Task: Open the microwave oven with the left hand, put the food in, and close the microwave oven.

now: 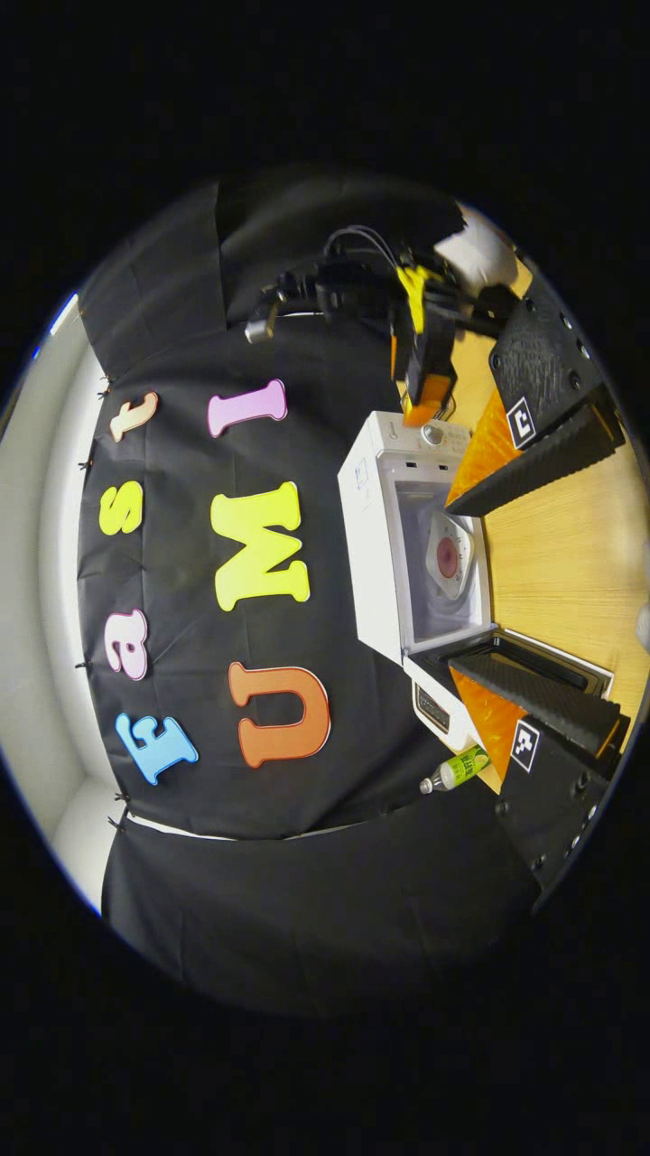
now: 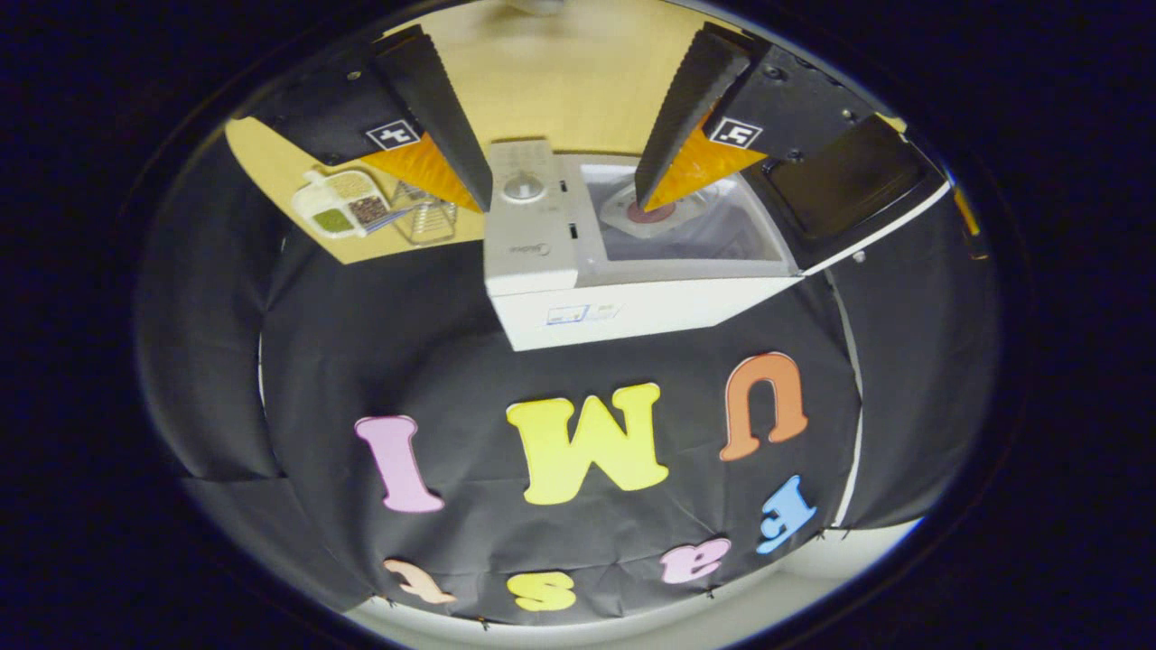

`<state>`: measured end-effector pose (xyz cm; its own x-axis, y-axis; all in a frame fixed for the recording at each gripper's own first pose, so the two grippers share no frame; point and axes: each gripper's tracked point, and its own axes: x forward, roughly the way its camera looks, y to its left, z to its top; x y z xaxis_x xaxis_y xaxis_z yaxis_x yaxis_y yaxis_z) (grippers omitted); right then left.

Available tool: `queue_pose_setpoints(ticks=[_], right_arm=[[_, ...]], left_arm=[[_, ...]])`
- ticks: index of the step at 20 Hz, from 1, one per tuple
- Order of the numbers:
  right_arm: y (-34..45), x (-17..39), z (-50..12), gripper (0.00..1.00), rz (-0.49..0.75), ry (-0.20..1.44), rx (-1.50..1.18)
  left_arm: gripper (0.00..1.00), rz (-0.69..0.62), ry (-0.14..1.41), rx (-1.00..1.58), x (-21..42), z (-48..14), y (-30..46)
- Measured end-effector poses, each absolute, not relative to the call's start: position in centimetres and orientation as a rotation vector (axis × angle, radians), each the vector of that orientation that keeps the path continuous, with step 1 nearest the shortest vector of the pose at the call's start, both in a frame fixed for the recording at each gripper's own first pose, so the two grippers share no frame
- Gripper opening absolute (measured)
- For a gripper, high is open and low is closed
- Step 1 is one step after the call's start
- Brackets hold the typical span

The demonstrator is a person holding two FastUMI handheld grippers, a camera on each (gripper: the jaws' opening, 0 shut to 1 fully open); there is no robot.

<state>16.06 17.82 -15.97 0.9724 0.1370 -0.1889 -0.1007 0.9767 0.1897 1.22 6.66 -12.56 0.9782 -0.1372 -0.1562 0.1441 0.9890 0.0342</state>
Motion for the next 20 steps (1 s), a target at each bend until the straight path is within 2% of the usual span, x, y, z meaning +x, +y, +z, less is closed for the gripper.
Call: queue_pose_setpoints(ticks=[1,2,3,7,8,9,10,11,12,14,15,16,17,18,20], right_arm=[[16.6,14.9,-15.4,0.91,0.119,0.212,0.156],[15.3,13.9,-14.7,1.0,0.115,0.211,0.122],[14.1,12.9,-13.9,1.0,0.114,0.209,0.09],[10.2,9.4,-10.9,1.0,0.103,0.194,0.034],[9.6,8.9,-10.4,1.0,0.098,0.195,0.029],[9.0,8.5,-10.0,1.0,0.092,0.199,0.029],[8.8,8.2,-9.4,0.92,0.09,0.198,0.023],[8.6,7.9,-8.8,0.92,0.087,0.194,0.017],[8.5,7.7,-8.1,1.0,0.085,0.186,0.013],[8.8,7.6,-7.1,1.0,0.092,0.182,0.012],[9.1,7.6,-6.9,0.92,0.097,0.187,0.012],[9.4,7.7,-6.6,0.92,0.102,0.19,0.012],[9.6,7.8,-6.3,0.92,0.105,0.195,0.011],[9.7,7.9,-6.0,1.0,0.107,0.198,0.01],[10.1,8.0,-5.6,1.0,0.112,0.202,0.018]], left_arm=[[0.92,-0.144,0.143,0.061,1.3,-12.3,6.4],[0.85,-0.143,0.138,0.074,1.4,-12.3,6.2],[0.9,-0.148,0.134,0.075,1.5,-12.3,5.9],[0.91,-0.135,0.112,0.046,2.2,-12.1,5.5],[0.89,-0.124,0.105,0.034,2.5,-12.0,5.6],[0.8,-0.127,0.107,0.023,2.6,-12.1,5.6],[0.8,-0.125,0.103,0.017,2.7,-12.2,5.6],[0.76,-0.139,0.105,0.014,2.9,-12.3,5.4],[0.58,-0.142,0.1,0.017,2.8,-12.4,5.5],[0.22,-0.151,0.09,0.045,3.3,-12.7,5.8],[0.18,-0.119,0.096,0.063,3.6,-13.2,6.8],[0.01,-0.109,0.095,0.057,3.5,-13.5,7.5],[0.0,-0.112,0.088,0.036,2.9,-13.3,8.4],[0.0,-0.095,0.085,0.014,3.4,-13.2,8.9],[0.0,-0.037,0.079,0.008,3.3,-13.2,11.6]])
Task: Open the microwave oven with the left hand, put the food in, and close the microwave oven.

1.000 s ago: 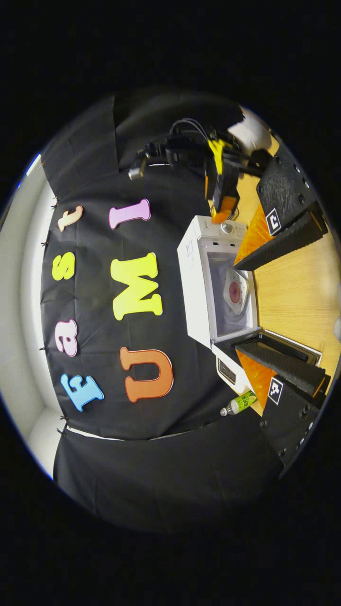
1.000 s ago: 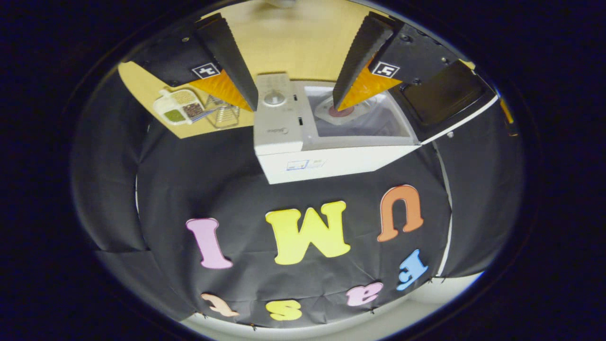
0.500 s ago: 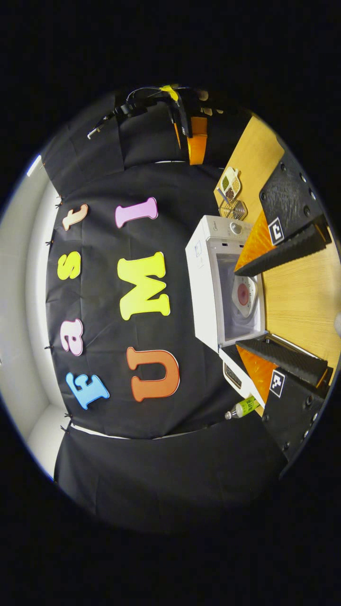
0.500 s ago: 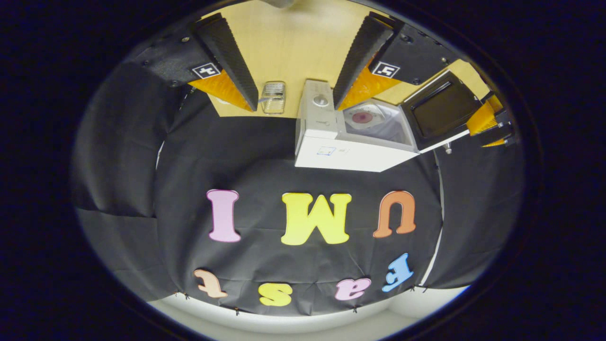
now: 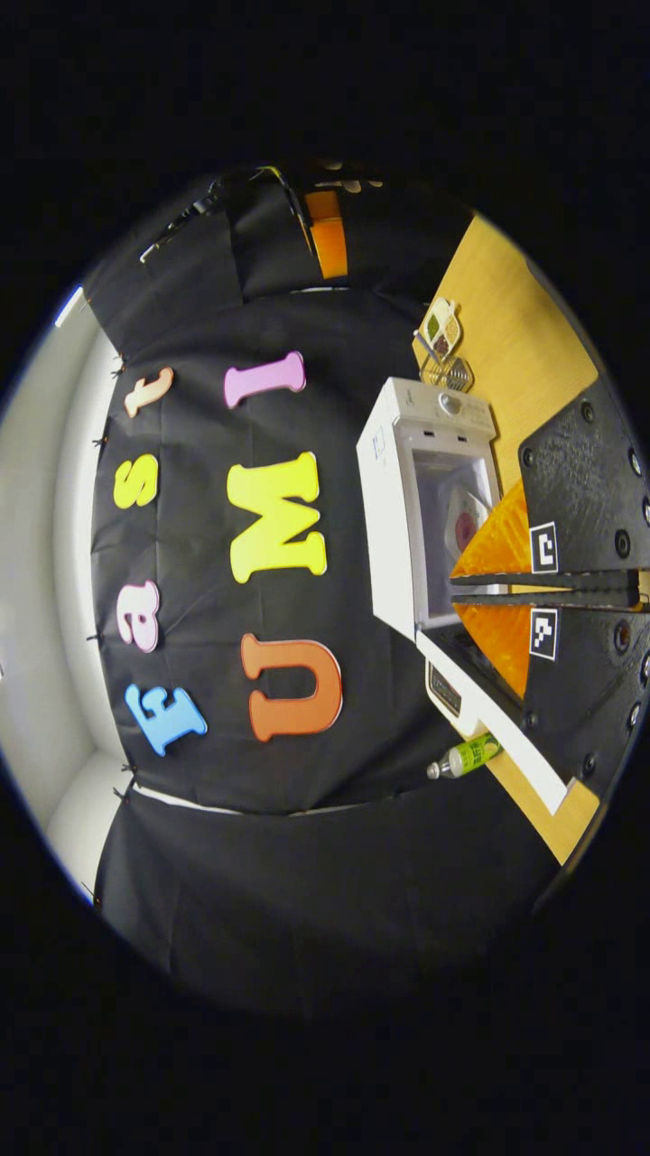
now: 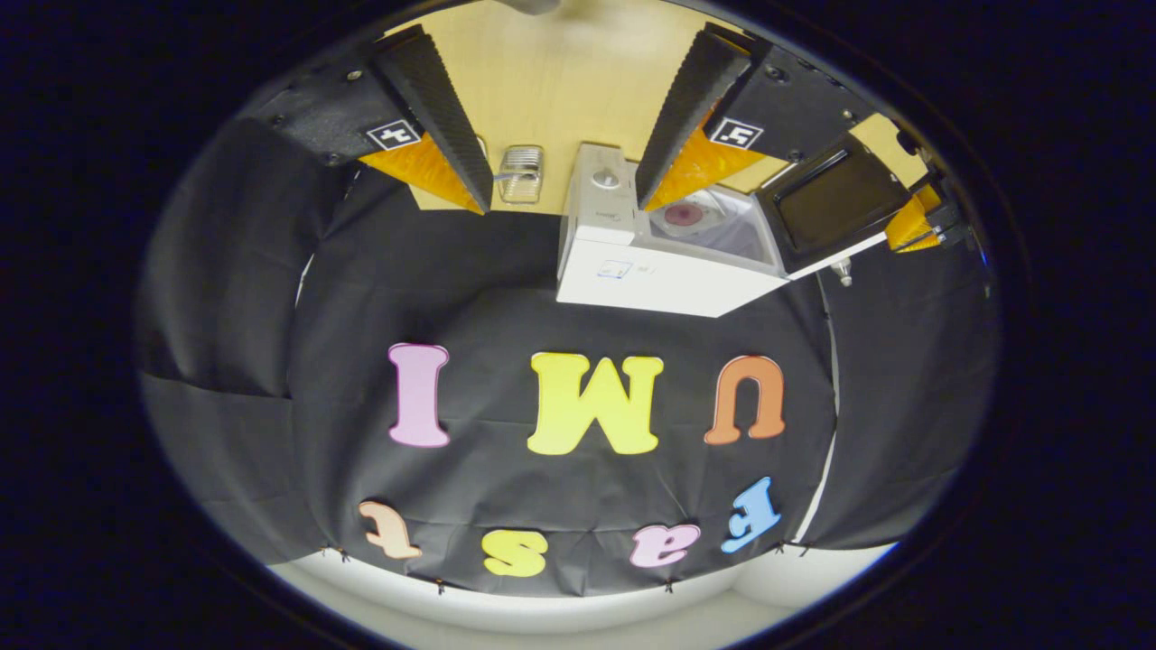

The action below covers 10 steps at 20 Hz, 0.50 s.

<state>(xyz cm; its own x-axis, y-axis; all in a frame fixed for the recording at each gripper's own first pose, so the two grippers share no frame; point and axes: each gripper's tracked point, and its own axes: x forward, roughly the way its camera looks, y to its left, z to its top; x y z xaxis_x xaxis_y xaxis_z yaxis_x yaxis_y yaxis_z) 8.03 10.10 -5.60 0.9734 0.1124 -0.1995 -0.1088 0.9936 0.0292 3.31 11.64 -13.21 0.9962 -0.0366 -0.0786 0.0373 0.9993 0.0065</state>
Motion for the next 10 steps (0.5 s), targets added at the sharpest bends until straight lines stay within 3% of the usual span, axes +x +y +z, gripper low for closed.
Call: queue_pose_setpoints(ticks=[2,3,4,5,6,7,8,9,10], right_arm=[[10.5,8.4,-5.7,1.0,0.114,0.215,0.024],[10.7,8.5,-5.8,0.92,0.114,0.228,0.026],[10.9,8.7,-6.0,0.92,0.118,0.235,0.026],[11.1,9.0,-6.2,0.92,0.117,0.246,0.026],[11.3,9.0,-6.1,1.0,0.117,0.25,0.035],[11.9,9.1,-6.3,1.0,0.121,0.259,0.044],[12.3,9.2,-6.4,0.92,0.127,0.268,0.049],[12.7,9.3,-6.4,0.92,0.133,0.271,0.052],[13.0,9.5,-6.3,1.0,0.135,0.273,0.049]], left_arm=[[0.0,0.01,0.071,0.007,3.1,-13.4,15.0],[0.0,0.057,0.066,0.018,2.7,-13.5,17.3],[0.11,0.106,0.069,0.025,2.4,-14.1,19.9],[0.0,0.148,0.079,0.023,1.9,-14.8,22.2],[0.0,0.183,0.091,0.017,1.4,-15.6,24.1],[0.0,0.221,0.102,0.015,0.9,-16.5,26.0],[0.0,0.242,0.118,0.01,0.6,-17.5,27.5],[0.0,0.277,0.146,0.008,0.4,-19.0,29.1],[0.0,0.291,0.174,-0.01,0.4,-20.6,29.9]])
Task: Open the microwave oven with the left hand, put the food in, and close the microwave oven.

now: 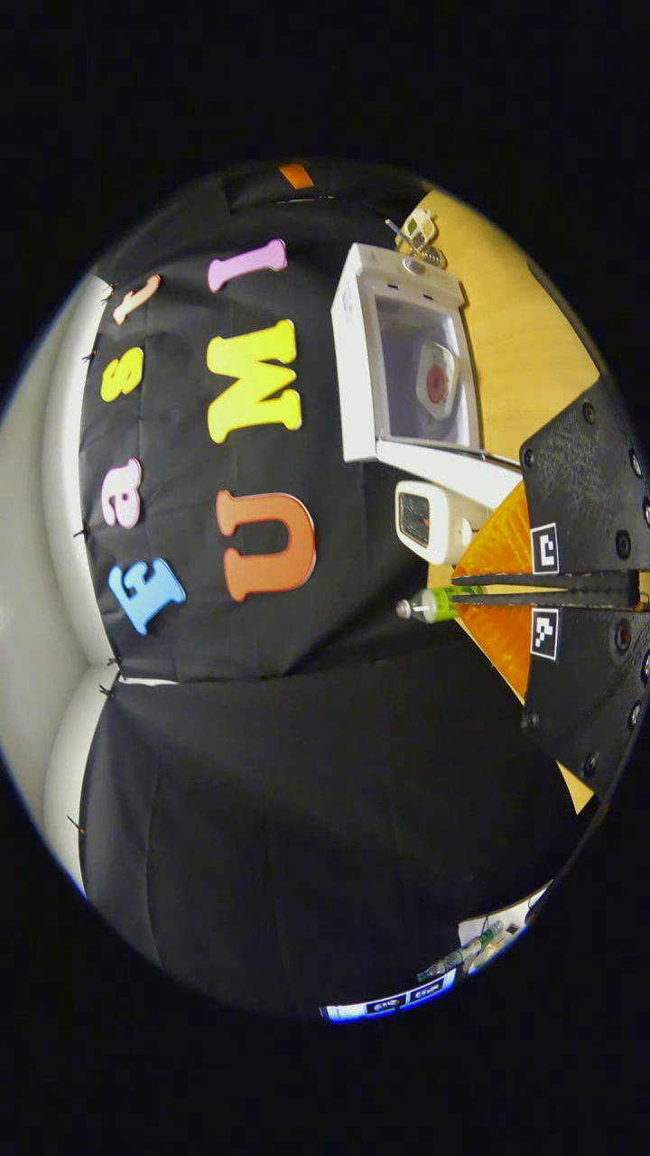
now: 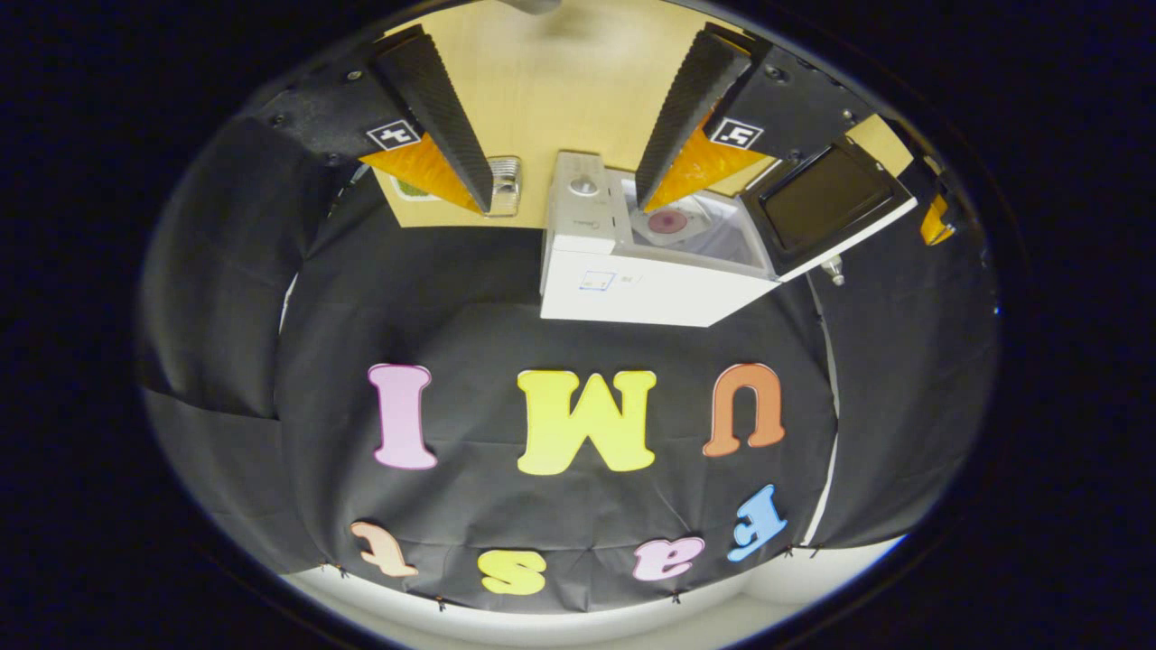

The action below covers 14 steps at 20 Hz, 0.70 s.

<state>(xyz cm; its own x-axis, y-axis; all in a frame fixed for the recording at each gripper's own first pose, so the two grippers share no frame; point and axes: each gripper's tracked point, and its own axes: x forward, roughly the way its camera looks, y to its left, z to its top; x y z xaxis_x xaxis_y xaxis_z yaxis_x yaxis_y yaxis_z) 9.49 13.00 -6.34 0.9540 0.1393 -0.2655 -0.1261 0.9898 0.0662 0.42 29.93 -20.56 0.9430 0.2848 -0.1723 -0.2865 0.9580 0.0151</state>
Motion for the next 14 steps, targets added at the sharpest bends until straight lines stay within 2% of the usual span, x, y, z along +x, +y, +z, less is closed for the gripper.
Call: queue_pose_setpoints(ticks=[1,2,3,4,7,8,10,11,12,14], right_arm=[[13.3,9.7,-6.4,1.0,0.136,0.275,0.047],[13.5,9.7,-6.3,0.92,0.139,0.277,0.048],[13.8,9.7,-6.3,1.0,0.142,0.281,0.048],[13.9,9.8,-6.3,0.92,0.144,0.286,0.046],[14.1,10.0,-6.3,0.92,0.142,0.292,0.041],[14.0,9.9,-6.4,1.0,0.138,0.292,0.041],[13.9,9.8,-6.2,1.0,0.125,0.29,0.042],[13.9,9.7,-5.9,0.92,0.122,0.281,0.039],[14.2,9.6,-5.5,1.0,0.123,0.273,0.035],[14.3,9.3,-5.3,1.0,0.121,0.264,0.033]], left_arm=[[0.0,0.309,0.188,-0.017,0.4,-21.8,30.7],[0.0,0.318,0.212,-0.021,0.5,-22.7,30.9],[0.0,0.313,0.228,-0.029,0.7,-23.6,30.7],[0.0,0.304,0.234,-0.036,0.7,-24.3,30.4],[0.0,0.273,0.258,-0.029,1.0,-25.6,29.2],[0.0,0.28,0.253,-0.011,1.1,-25.6,29.2],[0.0,0.28,0.25,-0.011,1.1,-25.6,29.0],[0.0,0.274,0.249,-0.018,1.1,-25.7,28.6],[0.0,0.265,0.252,-0.027,1.0,-26.0,28.0],[0.0,0.234,0.252,-0.044,0.9,-26.3,26.5]])
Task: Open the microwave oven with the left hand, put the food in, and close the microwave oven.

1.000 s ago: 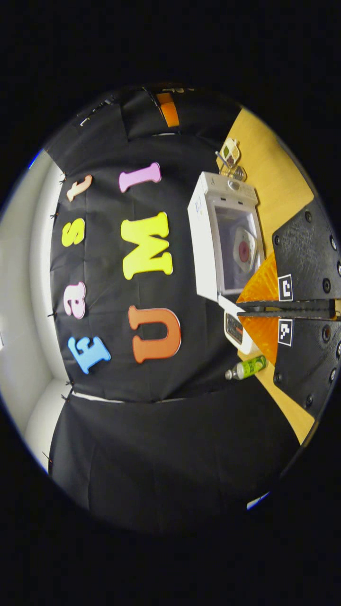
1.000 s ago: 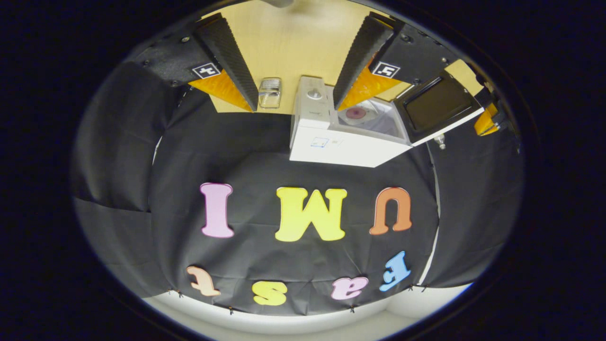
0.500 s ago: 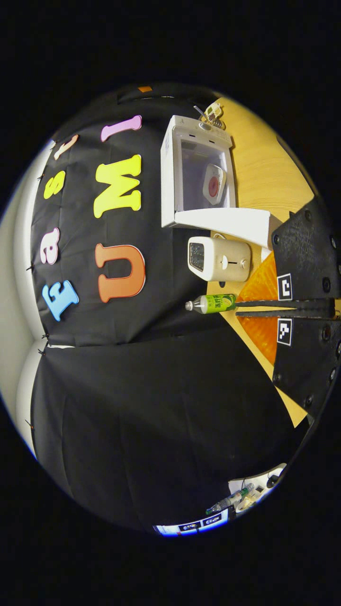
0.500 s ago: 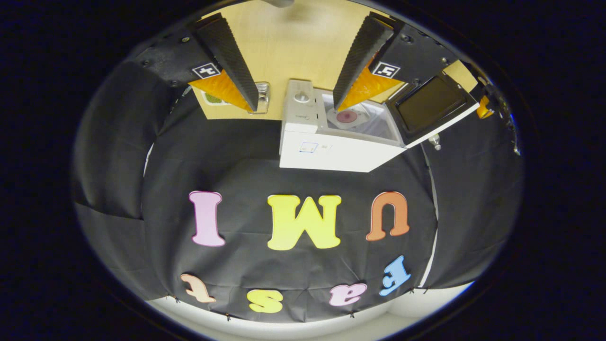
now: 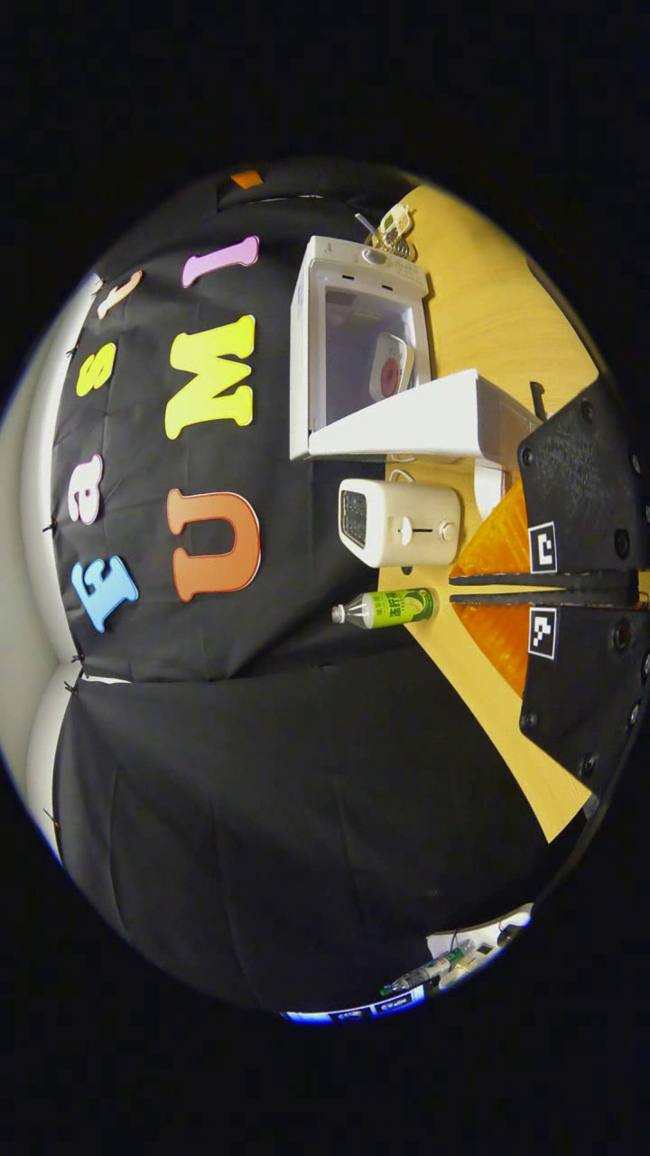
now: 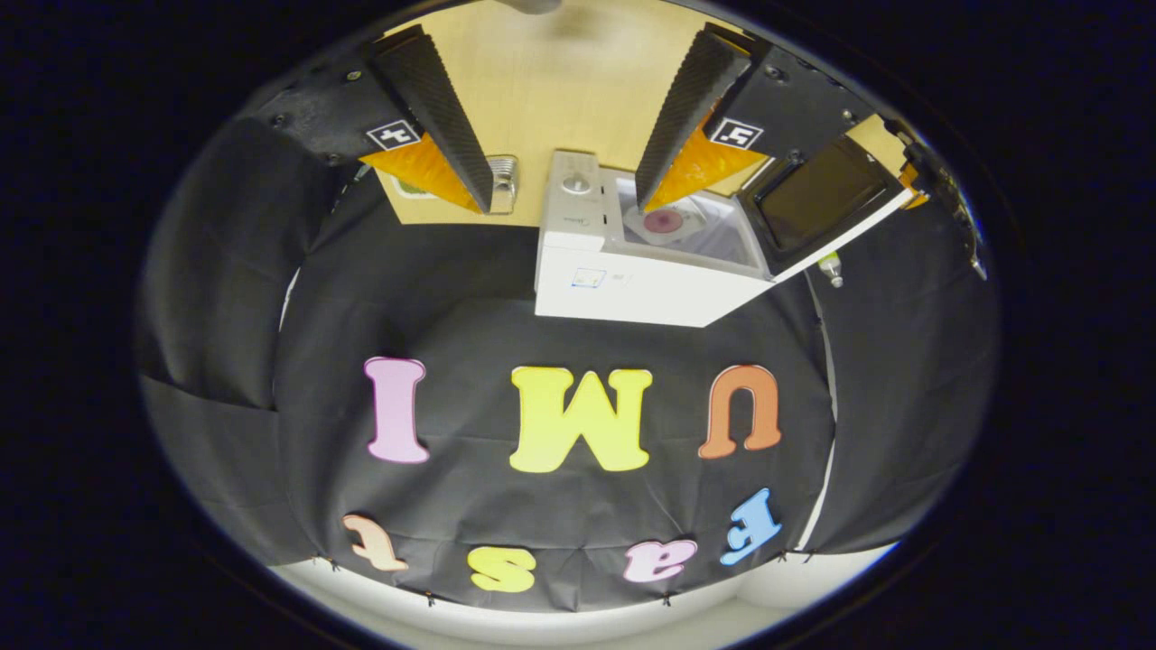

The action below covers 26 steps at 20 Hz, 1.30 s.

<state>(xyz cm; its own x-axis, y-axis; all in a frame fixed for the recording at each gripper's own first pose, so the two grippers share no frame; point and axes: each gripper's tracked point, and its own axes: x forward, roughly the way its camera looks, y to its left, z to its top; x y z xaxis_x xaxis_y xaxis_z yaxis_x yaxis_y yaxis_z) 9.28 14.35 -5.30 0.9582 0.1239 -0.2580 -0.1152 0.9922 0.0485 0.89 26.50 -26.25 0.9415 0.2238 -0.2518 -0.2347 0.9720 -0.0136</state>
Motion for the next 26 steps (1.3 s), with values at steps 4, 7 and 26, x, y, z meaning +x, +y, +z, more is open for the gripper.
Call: queue_pose_setpoints(ticks=[4,7,26], right_arm=[[14.8,8.5,-5.2,1.0,0.131,0.26,0.046],[14.4,7.8,-4.9,1.0,0.131,0.25,0.029],[7.3,5.9,-4.3,0.92,0.045,0.268,0.028]], left_arm=[[0.0,0.136,0.265,-0.039,0.8,-26.8,21.8],[0.0,0.064,0.265,-0.056,1.0,-26.6,17.7],[0.0,-0.363,0.186,-0.033,11.7,-23.3,-4.7]])
